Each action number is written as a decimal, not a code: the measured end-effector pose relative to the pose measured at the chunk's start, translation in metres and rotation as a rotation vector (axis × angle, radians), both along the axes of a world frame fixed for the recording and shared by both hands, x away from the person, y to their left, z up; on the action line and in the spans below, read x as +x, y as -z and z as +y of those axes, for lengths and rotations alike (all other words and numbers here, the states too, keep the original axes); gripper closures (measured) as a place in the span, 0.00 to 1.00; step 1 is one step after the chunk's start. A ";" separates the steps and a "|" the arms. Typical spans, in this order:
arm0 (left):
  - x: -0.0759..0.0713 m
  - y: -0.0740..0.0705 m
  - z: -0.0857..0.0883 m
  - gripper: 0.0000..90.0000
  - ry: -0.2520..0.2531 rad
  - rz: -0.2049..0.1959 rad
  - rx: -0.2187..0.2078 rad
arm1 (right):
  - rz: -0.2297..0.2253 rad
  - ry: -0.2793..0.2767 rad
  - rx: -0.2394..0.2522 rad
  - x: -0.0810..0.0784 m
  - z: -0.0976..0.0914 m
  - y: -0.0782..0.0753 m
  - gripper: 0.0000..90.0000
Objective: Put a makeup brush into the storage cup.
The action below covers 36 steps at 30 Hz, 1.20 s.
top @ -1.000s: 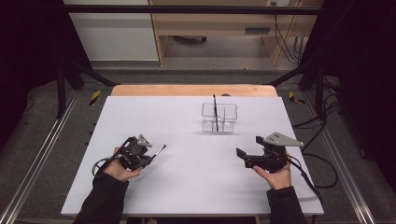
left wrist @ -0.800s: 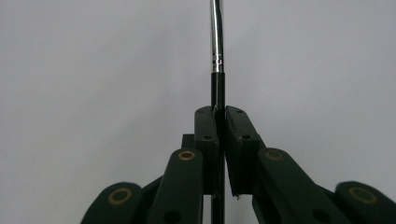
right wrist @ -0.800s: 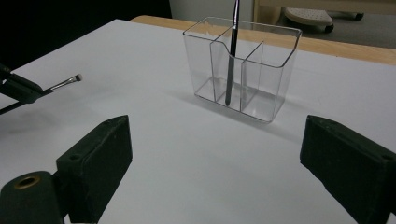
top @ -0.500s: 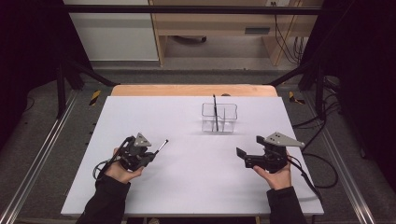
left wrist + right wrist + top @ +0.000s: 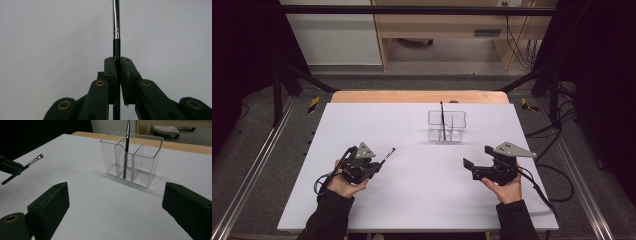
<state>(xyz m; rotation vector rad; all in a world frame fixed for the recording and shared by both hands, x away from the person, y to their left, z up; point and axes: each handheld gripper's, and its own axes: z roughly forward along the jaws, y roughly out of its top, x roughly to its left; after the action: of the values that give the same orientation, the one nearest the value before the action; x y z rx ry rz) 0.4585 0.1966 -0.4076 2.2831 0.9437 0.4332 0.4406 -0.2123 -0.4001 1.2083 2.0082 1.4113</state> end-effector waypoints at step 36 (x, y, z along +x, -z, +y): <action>-0.019 -0.017 -0.015 0.93 -0.001 -0.155 -0.150 | -0.011 -0.056 0.041 -0.001 0.024 -0.006 0.08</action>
<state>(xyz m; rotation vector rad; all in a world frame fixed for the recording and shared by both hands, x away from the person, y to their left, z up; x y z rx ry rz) 0.4396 0.1817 -0.3902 2.0821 0.8699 0.5147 0.4399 -0.1879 -0.3942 1.1672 2.0298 1.4897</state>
